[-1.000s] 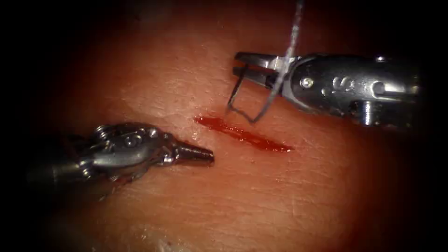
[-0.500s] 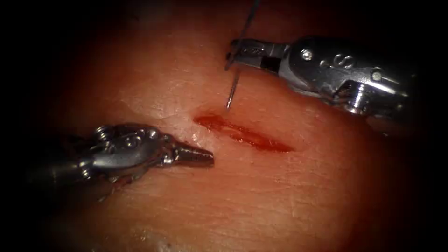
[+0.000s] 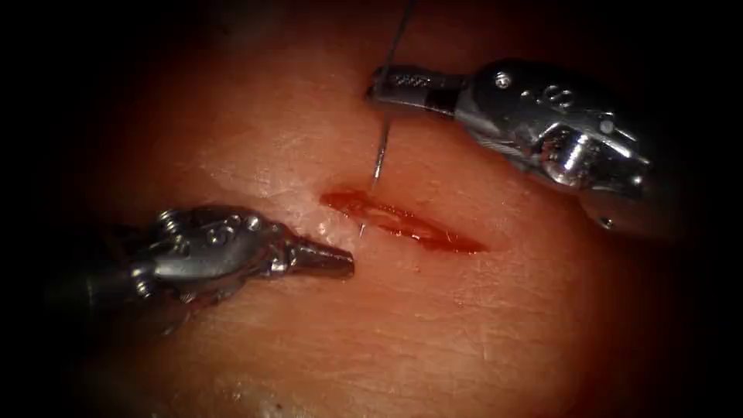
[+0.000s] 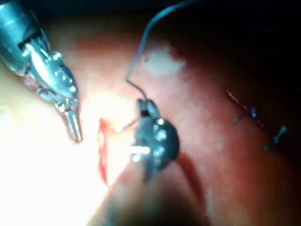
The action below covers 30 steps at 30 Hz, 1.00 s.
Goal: Wound Closure
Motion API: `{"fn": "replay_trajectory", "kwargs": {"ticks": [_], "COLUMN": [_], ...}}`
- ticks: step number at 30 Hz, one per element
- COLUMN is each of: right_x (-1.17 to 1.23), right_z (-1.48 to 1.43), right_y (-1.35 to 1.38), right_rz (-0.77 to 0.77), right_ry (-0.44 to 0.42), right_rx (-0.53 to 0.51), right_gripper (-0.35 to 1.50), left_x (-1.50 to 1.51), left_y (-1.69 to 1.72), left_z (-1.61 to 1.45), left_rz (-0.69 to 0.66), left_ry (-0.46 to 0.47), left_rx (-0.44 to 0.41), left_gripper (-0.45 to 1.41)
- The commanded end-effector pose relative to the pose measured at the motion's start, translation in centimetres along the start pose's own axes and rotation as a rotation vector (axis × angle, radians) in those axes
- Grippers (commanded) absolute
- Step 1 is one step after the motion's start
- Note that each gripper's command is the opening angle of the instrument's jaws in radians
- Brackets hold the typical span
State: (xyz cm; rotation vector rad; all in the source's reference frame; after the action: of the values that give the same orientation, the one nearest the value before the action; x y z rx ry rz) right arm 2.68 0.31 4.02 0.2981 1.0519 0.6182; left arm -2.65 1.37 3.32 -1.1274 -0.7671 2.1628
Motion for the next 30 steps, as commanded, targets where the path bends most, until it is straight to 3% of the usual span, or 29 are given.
{"fn": "replay_trajectory", "kwargs": {"ticks": [1,4,7,13,17,18,19,20,22,27,30], "right_x": [-0.01,-0.11,-0.4,-0.61,-0.62,-0.61,-0.62,-0.63,-0.64,-0.63,-0.45], "right_z": [0.1,0.14,0.26,0.3,0.29,0.29,0.3,0.3,0.3,0.21,-0.06], "right_y": [0.0,-0.05,-0.21,-0.43,-0.5,-0.45,-0.4,-0.36,-0.24,-0.04,0.21], "right_rz": [0.011,0.097,0.259,0.415,0.456,0.462,0.447,0.43,0.398,0.34,0.3], "right_ry": [0.002,-0.002,-0.043,-0.054,-0.026,0.015,0.024,0.026,0.033,0.076,0.093], "right_rx": [0.012,0.083,0.216,0.31,0.318,0.238,0.229,0.226,0.216,0.207,0.174], "right_gripper": [-0.35,-0.35,-0.35,-0.35,-0.35,0.25,0.72,0.99,1.28,1.31,1.31], "left_x": [0.01,-0.01,-0.02,-0.02,-0.02,-0.02,-0.03,-0.03,-0.03,-0.03,0.02], "left_y": [-0.04,-0.06,-0.08,-0.07,-0.07,-0.07,-0.07,-0.07,-0.06,-0.06,-0.06], "left_z": [0.06,0.04,0.02,0.02,0.02,0.02,0.01,0.01,0.01,-0.01,-0.03], "left_rz": [0.002,0.004,0.005,0.005,0.005,-0.001,0.005,0.005,0.023,0.064,0.15], "left_ry": [0.0,-0.002,-0.005,-0.006,-0.006,-0.006,-0.005,-0.006,-0.005,-0.005,0.0], "left_rx": [-0.003,0.001,0.007,0.007,0.007,0.007,0.007,0.007,0.006,0.005,0.013], "left_gripper": [-0.15,-0.15,-0.15,-0.16,-0.16,-0.16,-0.16,-0.16,-0.16,-0.13,0.02]}}
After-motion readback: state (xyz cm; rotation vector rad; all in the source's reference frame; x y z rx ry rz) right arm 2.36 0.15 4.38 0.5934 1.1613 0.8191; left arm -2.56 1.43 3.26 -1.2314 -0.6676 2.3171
